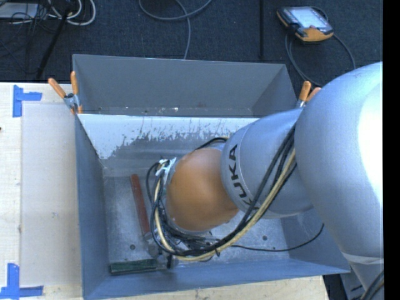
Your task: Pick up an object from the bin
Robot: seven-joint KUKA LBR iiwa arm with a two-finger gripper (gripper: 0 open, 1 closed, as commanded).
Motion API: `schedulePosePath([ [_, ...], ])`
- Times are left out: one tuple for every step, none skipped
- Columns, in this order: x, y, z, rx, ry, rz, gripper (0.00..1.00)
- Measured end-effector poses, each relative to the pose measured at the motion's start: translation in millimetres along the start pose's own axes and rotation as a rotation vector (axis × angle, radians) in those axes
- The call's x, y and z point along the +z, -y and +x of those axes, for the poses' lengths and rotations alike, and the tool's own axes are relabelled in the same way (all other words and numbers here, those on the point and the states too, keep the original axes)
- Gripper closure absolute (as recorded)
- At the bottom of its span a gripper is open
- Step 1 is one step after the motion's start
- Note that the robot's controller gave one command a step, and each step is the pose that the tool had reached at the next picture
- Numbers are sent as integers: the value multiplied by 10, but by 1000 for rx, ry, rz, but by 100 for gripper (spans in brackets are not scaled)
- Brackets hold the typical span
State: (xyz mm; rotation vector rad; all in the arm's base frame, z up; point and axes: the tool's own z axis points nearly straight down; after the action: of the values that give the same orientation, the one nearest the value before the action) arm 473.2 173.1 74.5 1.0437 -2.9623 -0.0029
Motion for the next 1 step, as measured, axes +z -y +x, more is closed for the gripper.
schedulePosePath([
  [-24,18,-39,2,15,4,0],
])
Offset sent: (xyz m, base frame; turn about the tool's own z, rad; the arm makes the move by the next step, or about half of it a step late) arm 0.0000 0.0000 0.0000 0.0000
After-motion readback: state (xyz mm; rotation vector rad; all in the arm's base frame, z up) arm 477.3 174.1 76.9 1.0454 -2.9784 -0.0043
